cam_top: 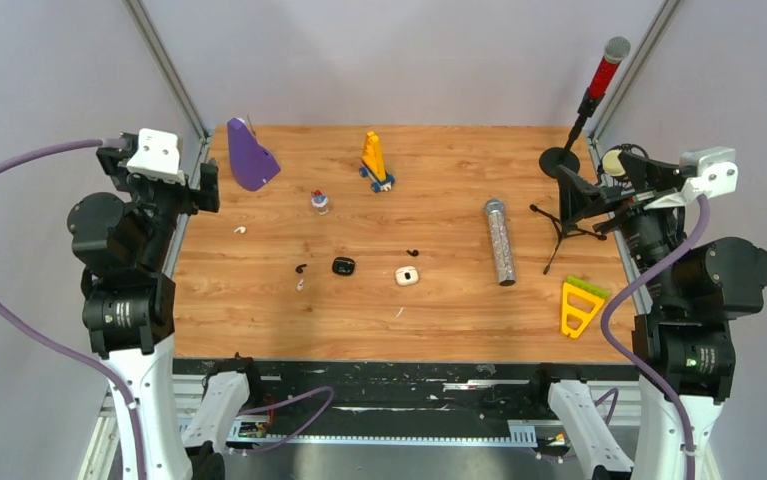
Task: Insert the wireless bluetooth earbuds into the charging case
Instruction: Pick up the earbud from the center of the board.
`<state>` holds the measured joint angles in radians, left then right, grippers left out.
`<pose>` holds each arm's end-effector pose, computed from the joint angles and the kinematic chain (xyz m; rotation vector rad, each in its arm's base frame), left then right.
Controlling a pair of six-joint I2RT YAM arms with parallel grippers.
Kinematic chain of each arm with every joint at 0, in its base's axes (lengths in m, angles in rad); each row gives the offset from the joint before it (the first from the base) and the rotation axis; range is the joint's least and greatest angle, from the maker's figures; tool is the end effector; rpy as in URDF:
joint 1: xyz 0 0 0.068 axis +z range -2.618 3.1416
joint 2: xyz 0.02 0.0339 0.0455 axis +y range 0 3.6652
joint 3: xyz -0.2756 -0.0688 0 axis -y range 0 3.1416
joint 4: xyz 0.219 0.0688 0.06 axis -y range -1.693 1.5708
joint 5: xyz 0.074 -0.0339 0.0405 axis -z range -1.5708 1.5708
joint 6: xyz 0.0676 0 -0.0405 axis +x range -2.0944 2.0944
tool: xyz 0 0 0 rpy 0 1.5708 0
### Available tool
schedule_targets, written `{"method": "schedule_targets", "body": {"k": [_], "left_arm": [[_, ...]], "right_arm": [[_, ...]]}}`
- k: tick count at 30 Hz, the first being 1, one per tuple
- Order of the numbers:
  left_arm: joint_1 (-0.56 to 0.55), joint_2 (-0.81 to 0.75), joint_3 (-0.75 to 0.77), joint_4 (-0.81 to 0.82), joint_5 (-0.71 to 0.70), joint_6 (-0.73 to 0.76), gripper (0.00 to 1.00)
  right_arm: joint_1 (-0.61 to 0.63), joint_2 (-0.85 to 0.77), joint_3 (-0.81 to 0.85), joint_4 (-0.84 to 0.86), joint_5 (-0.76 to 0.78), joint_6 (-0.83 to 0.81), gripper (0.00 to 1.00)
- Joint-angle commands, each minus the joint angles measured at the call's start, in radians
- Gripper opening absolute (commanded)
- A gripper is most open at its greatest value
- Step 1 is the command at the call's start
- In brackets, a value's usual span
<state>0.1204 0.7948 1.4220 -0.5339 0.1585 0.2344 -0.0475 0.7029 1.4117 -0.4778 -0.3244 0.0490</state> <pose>0.1097 0.0025 0.5004 0.2125 1.4656 0.1705 0.0723 0.0181 0.5114 -0.2099 1.3390 0.2185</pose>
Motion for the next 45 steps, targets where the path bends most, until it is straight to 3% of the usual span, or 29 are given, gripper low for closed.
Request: {"method": "schedule_targets", "body": {"k": [1,5,9,15,22,28,32,35,45], "left_arm": [[0.005,0.044,-0.053,0.044,0.011,0.017,1.00],[0.006,0.096,-0.147,0.122,0.003,0.053,1.00],[0.007,0.250,-0.207,0.147,-0.028,0.112,1.00],[0.007,0.557,-0.243,0.226,-0.126,0.167,1.00],[0.074,0.854,-0.112,0.166,-0.086,0.154,0.99],[0.132,0.954,-0.086,0.138,-0.015,0.195,0.96],[0.137,1.040,-0.052,0.091,0.021,0.234,0.87],[0.140,1.094,-0.024,0.048,0.065,0.242,0.80],[0.139,1.149,-0.028,0.022,0.119,0.254,0.68]], "right_arm": [[-0.002,0.021,-0.036,-0.023,-0.033,-0.053,1.00],[-0.002,0.029,-0.181,-0.020,-0.259,-0.256,1.00],[0.012,0.040,-0.351,0.061,-0.370,-0.287,1.00],[0.043,0.054,-0.421,0.096,-0.358,-0.292,1.00],[0.118,0.076,-0.466,0.143,-0.302,-0.315,1.00],[0.242,0.097,-0.490,0.164,-0.204,-0.371,1.00],[0.311,0.104,-0.505,0.181,-0.140,-0.401,1.00],[0.339,0.107,-0.508,0.182,-0.127,-0.406,1.00],[0.371,0.102,-0.505,0.183,-0.101,-0.413,1.00]]}}
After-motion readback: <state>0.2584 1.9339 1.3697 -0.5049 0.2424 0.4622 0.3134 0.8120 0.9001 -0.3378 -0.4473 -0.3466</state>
